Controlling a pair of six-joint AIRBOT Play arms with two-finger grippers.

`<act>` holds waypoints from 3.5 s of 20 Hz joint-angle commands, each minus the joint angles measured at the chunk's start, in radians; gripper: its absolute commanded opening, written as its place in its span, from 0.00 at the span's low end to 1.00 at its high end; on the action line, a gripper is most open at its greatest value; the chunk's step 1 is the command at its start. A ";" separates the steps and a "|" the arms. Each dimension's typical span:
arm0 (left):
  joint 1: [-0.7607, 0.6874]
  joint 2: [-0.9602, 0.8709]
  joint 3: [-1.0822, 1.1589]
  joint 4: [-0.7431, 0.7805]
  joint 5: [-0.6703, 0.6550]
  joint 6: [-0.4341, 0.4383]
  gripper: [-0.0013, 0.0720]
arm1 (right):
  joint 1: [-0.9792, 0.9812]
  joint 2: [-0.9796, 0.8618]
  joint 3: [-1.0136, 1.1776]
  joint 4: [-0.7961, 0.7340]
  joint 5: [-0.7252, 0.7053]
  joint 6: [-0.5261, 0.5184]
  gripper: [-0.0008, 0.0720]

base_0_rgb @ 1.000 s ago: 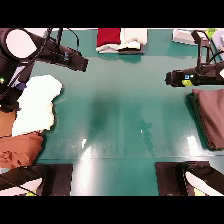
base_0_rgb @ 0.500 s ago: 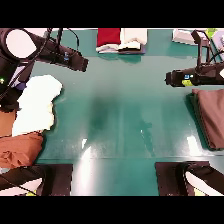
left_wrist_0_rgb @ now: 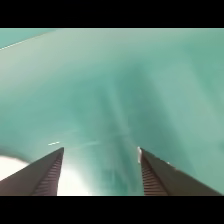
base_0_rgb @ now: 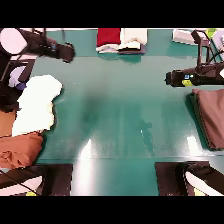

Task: Fold the shirts.

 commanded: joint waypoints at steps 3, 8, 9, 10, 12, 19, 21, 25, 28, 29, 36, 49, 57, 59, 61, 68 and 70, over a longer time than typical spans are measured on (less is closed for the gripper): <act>0.242 -0.143 -0.001 0.037 -0.188 0.023 0.78 | 0.001 -0.001 0.001 0.000 -0.001 0.000 0.04; 0.276 -0.370 -0.003 0.040 -0.197 0.028 0.78 | 0.001 -0.001 0.001 0.000 0.000 0.000 0.04; 0.276 -0.400 -0.003 0.040 -0.188 0.027 0.78 | 0.001 -0.001 0.000 0.000 0.000 0.000 0.04; 0.276 -0.426 -0.003 0.044 -0.179 0.027 0.78 | 0.001 -0.001 0.000 0.000 0.000 0.000 0.04; 0.276 -0.448 -0.003 0.051 -0.158 0.027 0.78 | 0.001 -0.001 0.000 0.000 0.000 0.000 0.04; 0.276 -0.398 0.021 0.055 -0.178 0.028 0.05 | 0.001 0.000 0.025 0.000 -0.031 0.000 0.04; 0.273 -0.294 0.063 0.055 -0.160 0.029 0.05 | 0.001 0.000 0.102 0.000 -0.012 0.000 0.04; 0.207 -0.002 0.183 0.095 -0.163 0.073 0.05 | 0.000 0.000 0.299 -0.004 -0.013 0.000 0.04; 0.082 0.174 0.219 0.100 -0.160 0.081 0.05 | -0.002 -0.001 0.406 -0.009 -0.031 0.000 0.04; 0.026 0.213 0.219 0.100 -0.154 0.081 0.05 | -0.002 -0.001 0.431 -0.009 -0.034 0.000 0.04; -0.425 0.133 0.209 0.082 -0.192 0.081 0.05 | -0.021 0.000 0.508 -0.008 -0.035 0.000 0.04; -0.305 -0.167 0.164 -0.108 -0.436 0.074 0.82 | -0.060 0.000 0.507 -0.008 0.045 0.000 0.04; -0.354 0.006 -0.507 -0.353 -0.145 0.035 0.82 | -0.059 -0.022 0.505 -0.006 0.057 0.000 0.04; -0.401 0.005 -0.610 -0.410 -0.016 0.035 0.82 | -0.059 -0.044 0.505 -0.007 0.089 0.000 0.04; -0.441 -0.003 -0.669 -0.431 0.065 0.034 0.82 | -0.059 -0.068 0.505 -0.006 0.114 0.000 0.04; -0.478 -0.093 -0.694 -0.496 0.136 0.028 0.62 | -0.059 -0.130 0.505 0.000 0.142 0.001 0.04; -0.462 -0.088 -0.680 -0.433 0.121 0.027 0.06 | -0.059 -0.142 0.505 0.000 0.164 0.001 0.04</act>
